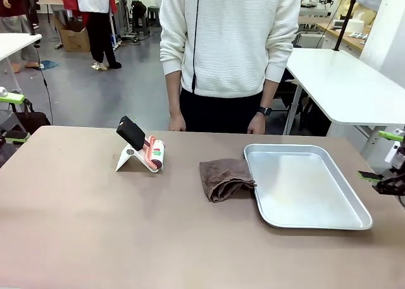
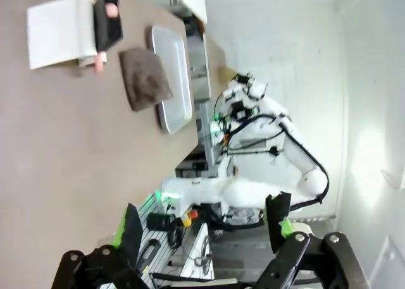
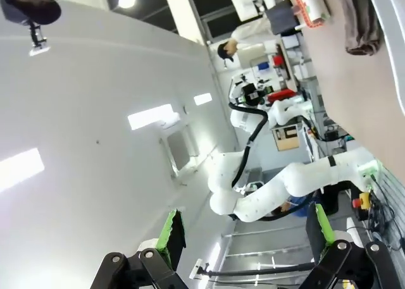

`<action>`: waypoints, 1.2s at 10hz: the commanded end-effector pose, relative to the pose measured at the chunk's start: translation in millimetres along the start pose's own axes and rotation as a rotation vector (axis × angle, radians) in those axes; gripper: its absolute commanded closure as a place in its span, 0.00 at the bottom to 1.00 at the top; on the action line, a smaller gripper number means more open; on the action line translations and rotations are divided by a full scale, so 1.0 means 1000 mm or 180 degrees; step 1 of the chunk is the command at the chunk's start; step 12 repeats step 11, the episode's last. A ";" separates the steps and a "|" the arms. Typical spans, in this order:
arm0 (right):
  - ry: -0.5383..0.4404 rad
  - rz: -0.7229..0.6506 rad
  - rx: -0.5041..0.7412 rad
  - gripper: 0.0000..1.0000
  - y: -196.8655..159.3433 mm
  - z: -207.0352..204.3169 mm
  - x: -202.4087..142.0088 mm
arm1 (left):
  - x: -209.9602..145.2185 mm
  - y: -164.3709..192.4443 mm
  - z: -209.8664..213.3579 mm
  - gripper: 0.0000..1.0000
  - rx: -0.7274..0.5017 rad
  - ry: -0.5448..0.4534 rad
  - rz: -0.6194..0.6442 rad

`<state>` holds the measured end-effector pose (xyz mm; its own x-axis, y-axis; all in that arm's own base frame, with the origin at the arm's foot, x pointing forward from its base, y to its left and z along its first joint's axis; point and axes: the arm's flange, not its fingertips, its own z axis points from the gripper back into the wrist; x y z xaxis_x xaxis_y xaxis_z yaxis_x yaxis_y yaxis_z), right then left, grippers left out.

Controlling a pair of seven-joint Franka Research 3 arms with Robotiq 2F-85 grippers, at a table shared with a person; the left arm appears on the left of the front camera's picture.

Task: Clean the surface of the table.
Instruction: Return the Lint Roller and towel to their original positions.

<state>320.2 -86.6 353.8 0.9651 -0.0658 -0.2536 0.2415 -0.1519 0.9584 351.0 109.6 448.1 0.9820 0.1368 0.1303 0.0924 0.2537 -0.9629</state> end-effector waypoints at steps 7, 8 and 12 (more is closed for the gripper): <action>0.0000 0.0000 0.0000 0.00 0.000 0.000 0.000 | 0.000 0.000 0.000 0.00 0.0000 0.0000 0.0000; 0.0000 0.0000 0.0000 0.00 0.000 0.000 0.000 | 0.000 0.000 0.000 0.00 0.0000 0.0000 0.0000; 0.0000 0.0000 0.0000 0.00 0.000 0.000 0.000 | 0.000 0.000 0.000 0.00 0.0000 0.0000 0.0000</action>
